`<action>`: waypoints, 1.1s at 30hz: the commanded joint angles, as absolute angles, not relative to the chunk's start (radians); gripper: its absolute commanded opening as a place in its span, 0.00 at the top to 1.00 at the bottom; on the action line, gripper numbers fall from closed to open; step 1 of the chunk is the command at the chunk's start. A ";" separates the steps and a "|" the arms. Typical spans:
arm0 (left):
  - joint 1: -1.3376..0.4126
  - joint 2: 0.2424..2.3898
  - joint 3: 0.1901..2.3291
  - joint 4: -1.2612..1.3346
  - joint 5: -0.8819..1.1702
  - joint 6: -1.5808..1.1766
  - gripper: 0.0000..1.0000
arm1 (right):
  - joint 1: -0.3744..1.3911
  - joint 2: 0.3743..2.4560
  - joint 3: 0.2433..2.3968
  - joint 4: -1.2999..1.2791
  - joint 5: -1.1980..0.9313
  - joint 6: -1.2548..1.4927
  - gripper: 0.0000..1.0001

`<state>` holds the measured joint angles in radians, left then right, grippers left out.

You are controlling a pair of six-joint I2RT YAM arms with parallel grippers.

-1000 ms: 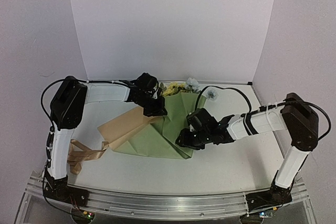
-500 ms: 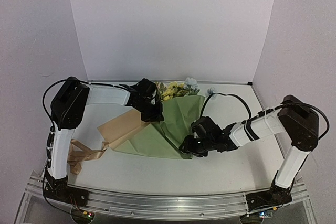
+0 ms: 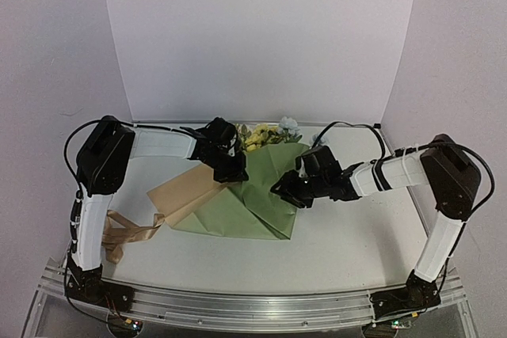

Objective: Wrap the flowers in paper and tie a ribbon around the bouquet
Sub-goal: Press the fold line on the 2/3-folded wrapping paper.

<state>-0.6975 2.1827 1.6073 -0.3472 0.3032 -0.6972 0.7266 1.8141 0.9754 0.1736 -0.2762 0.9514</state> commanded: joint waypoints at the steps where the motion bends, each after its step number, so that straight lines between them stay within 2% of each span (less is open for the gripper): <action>1: -0.700 2.203 1.641 -0.328 0.313 -0.664 1.00 | 0.711 1.875 1.006 0.201 -0.298 1.001 0.54; 8: -0.704 2.197 1.659 -0.312 0.328 -0.641 1.00 | 0.688 1.854 0.973 0.225 -0.268 1.035 0.48; 14: -0.714 2.189 1.670 -0.286 0.343 -0.627 1.00 | 0.689 1.827 1.082 0.178 -0.285 0.993 0.40; 22: -0.717 2.150 1.643 -0.241 0.359 -0.607 1.00 | 0.679 1.880 1.216 0.132 -0.319 0.965 0.39; 28: -0.717 2.112 1.601 -0.179 0.408 -0.619 1.00 | 0.618 1.924 1.250 0.132 -0.352 0.954 0.38; 33: -0.716 2.157 1.656 -0.231 0.407 -0.622 1.00 | 0.575 1.978 1.232 0.132 -0.351 0.953 0.37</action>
